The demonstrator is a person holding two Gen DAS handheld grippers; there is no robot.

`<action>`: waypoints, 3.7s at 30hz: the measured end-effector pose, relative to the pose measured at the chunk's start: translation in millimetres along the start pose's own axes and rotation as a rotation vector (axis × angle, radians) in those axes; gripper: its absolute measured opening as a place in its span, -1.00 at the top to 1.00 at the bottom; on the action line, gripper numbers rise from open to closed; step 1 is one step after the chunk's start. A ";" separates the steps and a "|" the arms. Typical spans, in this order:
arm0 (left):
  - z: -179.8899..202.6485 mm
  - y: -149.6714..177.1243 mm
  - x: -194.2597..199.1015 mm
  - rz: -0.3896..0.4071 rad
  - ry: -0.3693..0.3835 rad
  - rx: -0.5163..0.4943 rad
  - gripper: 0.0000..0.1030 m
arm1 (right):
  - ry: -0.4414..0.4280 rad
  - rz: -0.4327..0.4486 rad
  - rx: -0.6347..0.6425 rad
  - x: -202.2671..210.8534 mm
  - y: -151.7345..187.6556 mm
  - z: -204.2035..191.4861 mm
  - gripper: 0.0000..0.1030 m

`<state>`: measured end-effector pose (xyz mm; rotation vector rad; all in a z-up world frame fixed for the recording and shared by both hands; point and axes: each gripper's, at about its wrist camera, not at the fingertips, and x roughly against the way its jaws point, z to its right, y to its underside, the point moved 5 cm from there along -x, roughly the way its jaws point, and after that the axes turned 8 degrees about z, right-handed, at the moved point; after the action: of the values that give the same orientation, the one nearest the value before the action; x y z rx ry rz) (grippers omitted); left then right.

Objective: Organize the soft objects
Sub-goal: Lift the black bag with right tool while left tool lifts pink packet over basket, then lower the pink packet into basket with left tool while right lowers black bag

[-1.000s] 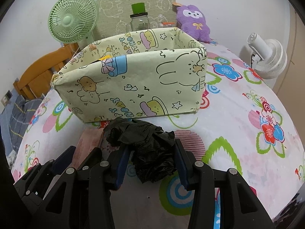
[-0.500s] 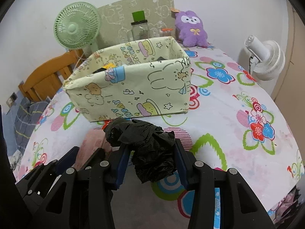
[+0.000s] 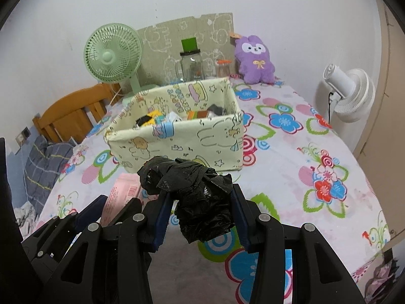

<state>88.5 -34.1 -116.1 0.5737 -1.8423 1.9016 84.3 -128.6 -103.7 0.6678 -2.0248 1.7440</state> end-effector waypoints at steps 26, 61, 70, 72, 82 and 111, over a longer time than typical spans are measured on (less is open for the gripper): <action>10.0 -62.8 44.8 0.125 0.029 -0.030 0.25 | -0.004 0.141 0.021 51.6 -64.0 -6.1 0.05; 8.0 -123.9 -10.7 0.137 0.050 -0.024 0.24 | -0.021 0.163 0.018 -4.7 -124.2 -8.5 0.05; 6.8 -131.3 -35.0 0.123 0.048 -0.025 0.24 | -0.023 0.151 0.009 -31.5 -132.6 -8.3 0.05; 6.5 -132.7 -41.0 0.117 0.048 -0.026 0.24 | -0.020 0.148 0.007 -37.2 -134.2 -8.4 0.05; 10.4 -134.3 -75.6 0.071 0.057 -0.028 0.24 | -0.017 0.114 -0.001 -72.9 -136.8 -2.2 0.05; -9.6 -123.2 -116.6 -0.025 0.016 -0.011 -0.28 | -0.072 0.044 0.020 -127.0 -129.9 -15.8 0.05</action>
<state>254.5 -23.5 -81.4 0.5736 -1.8259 1.8734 263.0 -114.7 -69.5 0.7073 -2.0867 1.7917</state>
